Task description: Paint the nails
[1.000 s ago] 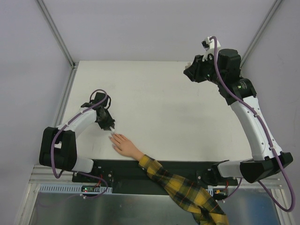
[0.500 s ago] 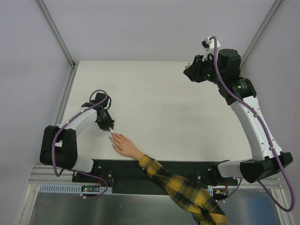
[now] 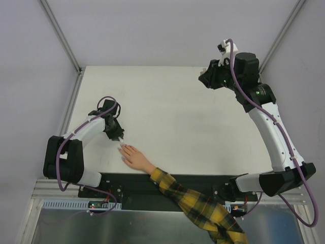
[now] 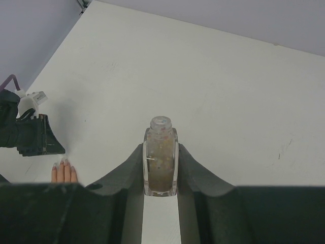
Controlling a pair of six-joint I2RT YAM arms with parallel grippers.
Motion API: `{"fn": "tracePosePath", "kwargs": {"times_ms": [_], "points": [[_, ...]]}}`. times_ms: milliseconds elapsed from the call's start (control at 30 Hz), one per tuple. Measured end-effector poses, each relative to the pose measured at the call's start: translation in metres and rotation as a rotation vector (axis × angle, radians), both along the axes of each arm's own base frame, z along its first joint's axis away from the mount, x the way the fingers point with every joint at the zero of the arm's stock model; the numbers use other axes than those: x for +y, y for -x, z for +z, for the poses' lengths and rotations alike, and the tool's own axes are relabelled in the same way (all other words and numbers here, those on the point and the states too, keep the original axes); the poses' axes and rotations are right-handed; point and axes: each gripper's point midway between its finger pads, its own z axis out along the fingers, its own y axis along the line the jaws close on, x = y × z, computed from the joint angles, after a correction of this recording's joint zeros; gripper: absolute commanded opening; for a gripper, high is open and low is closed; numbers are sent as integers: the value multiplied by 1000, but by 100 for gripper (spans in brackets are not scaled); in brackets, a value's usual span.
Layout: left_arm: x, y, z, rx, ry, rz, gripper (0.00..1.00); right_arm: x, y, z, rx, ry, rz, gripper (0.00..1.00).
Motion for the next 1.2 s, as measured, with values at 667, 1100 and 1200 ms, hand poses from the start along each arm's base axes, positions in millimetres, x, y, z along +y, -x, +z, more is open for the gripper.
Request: {"fn": "tracePosePath", "kwargs": {"times_ms": [667,1100,1200], "points": [[-1,-6,3,-10,2,0,0,-2,-1,0,1,0,-5,1],[3,-4,-5,14,-26,8,0,-1,-3,-3,8,2,-5,1],[4,-4,-5,15,-27,8,0,-1,-3,-3,8,3,-5,0]]}}
